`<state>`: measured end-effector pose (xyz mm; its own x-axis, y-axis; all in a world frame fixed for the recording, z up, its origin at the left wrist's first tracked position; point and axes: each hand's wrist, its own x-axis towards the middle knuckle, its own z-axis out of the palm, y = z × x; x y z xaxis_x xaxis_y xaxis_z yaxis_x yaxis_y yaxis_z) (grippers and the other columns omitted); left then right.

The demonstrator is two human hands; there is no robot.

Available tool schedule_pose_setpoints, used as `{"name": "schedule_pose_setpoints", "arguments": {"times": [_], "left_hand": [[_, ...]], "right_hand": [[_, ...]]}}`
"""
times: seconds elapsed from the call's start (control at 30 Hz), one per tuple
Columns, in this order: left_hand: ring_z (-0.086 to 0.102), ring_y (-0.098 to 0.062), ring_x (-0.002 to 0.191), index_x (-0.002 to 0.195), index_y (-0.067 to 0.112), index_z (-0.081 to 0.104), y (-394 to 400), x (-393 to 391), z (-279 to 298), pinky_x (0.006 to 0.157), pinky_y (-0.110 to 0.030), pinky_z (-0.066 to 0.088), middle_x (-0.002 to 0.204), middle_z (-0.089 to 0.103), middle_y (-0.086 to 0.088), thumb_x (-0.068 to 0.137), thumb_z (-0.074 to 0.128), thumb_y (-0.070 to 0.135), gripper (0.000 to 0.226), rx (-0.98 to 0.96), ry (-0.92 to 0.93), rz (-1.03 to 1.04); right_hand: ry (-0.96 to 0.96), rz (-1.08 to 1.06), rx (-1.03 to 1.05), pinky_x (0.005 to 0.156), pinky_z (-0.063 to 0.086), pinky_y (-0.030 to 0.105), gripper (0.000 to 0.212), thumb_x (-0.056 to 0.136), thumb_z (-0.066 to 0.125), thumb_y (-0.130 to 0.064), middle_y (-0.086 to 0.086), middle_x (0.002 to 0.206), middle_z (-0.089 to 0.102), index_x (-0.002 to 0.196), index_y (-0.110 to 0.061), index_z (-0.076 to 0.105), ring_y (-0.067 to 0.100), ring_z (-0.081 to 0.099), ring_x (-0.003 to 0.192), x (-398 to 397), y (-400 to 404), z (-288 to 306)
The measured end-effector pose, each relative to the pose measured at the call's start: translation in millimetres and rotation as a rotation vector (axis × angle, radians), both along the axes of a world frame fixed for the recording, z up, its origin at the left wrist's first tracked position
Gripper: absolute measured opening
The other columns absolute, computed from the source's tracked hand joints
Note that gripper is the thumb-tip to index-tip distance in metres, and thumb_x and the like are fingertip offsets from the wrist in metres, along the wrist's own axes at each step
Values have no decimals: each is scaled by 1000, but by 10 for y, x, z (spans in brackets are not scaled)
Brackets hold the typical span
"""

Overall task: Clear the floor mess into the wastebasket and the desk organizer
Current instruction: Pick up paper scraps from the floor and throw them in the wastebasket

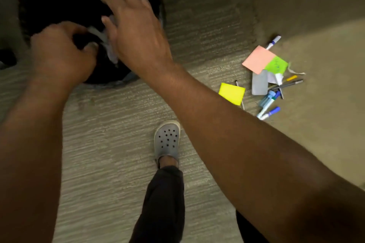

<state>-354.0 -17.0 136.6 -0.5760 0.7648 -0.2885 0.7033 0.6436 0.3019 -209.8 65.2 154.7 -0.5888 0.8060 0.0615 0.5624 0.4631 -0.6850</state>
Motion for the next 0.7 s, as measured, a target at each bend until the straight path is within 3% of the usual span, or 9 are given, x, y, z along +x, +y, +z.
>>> {"name": "schedule_pose_setpoints", "arguments": {"times": [0.1, 0.17, 0.23, 0.3, 0.4, 0.53, 0.7], "left_hand": [[59, -9, 100, 116, 46, 56, -187, 351, -175, 90, -26, 51, 109, 65, 3, 92, 44, 50, 27, 348, -121, 45], [58, -3, 101, 109, 48, 53, -321, 874, -217, 89, -27, 50, 109, 62, 10, 100, 44, 39, 15, 510, -189, -16], [56, 6, 95, 109, 40, 59, -423, 1435, -246, 83, -16, 47, 103, 57, 24, 101, 48, 28, 17, 576, -250, -101], [57, 7, 89, 108, 23, 64, -508, 1947, -417, 78, -10, 45, 100, 57, 24, 99, 50, 23, 17, 507, -375, -134], [61, -8, 86, 105, 9, 68, -576, 2530, -823, 78, -16, 47, 101, 66, -2, 95, 54, 14, 18, 313, -483, -196], [65, -26, 91, 108, 7, 68, -565, 3113, -1337, 84, -33, 52, 103, 67, -8, 90, 60, 10, 19, 46, -514, -332], [59, -32, 103, 120, 12, 60, -460, 3622, -1878, 85, -42, 51, 111, 61, -12, 86, 65, 18, 35, -203, -492, -540]], "right_hand": [[288, -268, 12, 77, 46, 39, 18, 88, 63, -9, 16, 97, 64, 104, 0, 66, 32, 57, 88, 458, -233, -199], [218, -361, -66, 80, 45, 38, 16, 90, 61, -9, 15, 97, 64, 102, 1, 65, 30, 58, 89, 900, -393, -420], [117, -444, -150, 81, 47, 39, 16, 92, 58, -10, 14, 99, 64, 104, 0, 63, 28, 58, 91, 1420, -547, -710], [5, -520, -213, 81, 49, 44, 15, 92, 57, -9, 14, 99, 64, 103, 0, 62, 30, 59, 91, 1978, -688, -1003], [-174, -592, -295, 80, 50, 47, 17, 91, 55, -11, 17, 100, 63, 104, -3, 62, 36, 60, 91, 2758, -800, -1387], [-356, -629, -346, 84, 45, 41, 24, 89, 54, -16, 20, 108, 61, 108, -4, 61, 38, 58, 99, 3608, -631, -1795], [-546, -544, -396, 96, 42, 39, 43, 84, 58, -19, 16, 134, 45, 126, -12, 51, 36, 48, 119, 4148, -163, -2231]]}}
